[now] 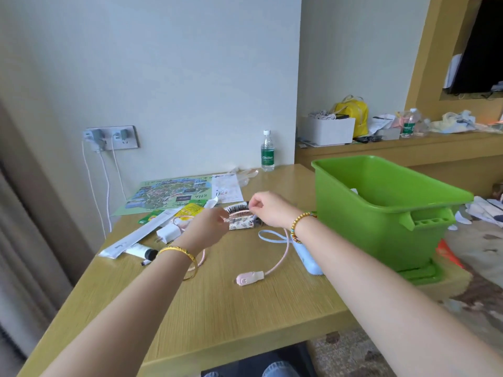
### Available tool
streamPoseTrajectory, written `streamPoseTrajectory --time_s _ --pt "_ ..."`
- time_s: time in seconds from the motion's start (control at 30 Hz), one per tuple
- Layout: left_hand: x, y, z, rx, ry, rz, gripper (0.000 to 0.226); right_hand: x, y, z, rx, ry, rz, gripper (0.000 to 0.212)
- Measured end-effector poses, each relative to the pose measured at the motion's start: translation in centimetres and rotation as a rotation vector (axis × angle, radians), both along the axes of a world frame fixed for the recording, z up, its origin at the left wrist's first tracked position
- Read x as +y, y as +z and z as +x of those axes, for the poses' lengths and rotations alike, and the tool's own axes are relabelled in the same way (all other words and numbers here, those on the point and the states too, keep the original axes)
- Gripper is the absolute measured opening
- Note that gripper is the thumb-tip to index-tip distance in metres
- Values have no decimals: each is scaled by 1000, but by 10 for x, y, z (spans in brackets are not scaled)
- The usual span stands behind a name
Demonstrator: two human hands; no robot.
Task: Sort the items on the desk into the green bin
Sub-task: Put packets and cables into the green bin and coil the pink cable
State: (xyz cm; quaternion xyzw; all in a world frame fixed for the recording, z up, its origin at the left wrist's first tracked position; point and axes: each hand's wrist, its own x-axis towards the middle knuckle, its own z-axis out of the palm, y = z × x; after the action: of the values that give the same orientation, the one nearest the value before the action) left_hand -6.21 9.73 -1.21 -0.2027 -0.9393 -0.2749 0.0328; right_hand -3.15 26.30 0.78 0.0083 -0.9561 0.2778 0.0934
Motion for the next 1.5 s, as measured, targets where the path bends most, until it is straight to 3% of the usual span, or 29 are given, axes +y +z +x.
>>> streamPoseTrajectory --time_s 0.13,0.27,0.33,0.5,0.7,0.83,0.93,1.03,1.1,1.27,1.33,1.43,1.5 --pt "-49 -32 -9 -19 141 -187 38 -28 -42 -16 -190 82 130 35" --pt "-80 -54 -13 -15 315 -248 40 -62 -68 -26 -231 183 141 48" --pt "-95 -62 -16 16 381 -180 35 -81 -76 -30 -208 233 107 51" --pt "-116 -72 -16 63 238 74 33 -119 -85 -43 -193 279 201 52" --pt "-121 -67 -16 -36 71 185 41 -131 -82 -54 53 -48 391 27" --pt "-131 -69 -25 3 230 335 20 -133 -86 -66 152 15 235 24" --pt "-139 -71 -34 -19 360 225 25 -139 -86 -73 58 172 85 26" --pt "-142 -70 -39 -195 402 101 59 -145 -85 -78 -78 297 170 20" --pt "-139 -64 -41 -305 380 55 64 -145 -82 -79 -159 334 192 19" --pt "-138 -58 -46 -346 352 -48 20 -139 -75 -72 -217 338 349 21" --pt "-140 -60 -43 -347 358 18 19 -138 -74 -67 -213 332 384 23" --pt "-143 -59 -37 -291 434 275 18 -131 -71 -58 -91 278 386 21" --pt "-142 -54 -32 -213 506 421 18 -124 -64 -52 3 225 243 13"
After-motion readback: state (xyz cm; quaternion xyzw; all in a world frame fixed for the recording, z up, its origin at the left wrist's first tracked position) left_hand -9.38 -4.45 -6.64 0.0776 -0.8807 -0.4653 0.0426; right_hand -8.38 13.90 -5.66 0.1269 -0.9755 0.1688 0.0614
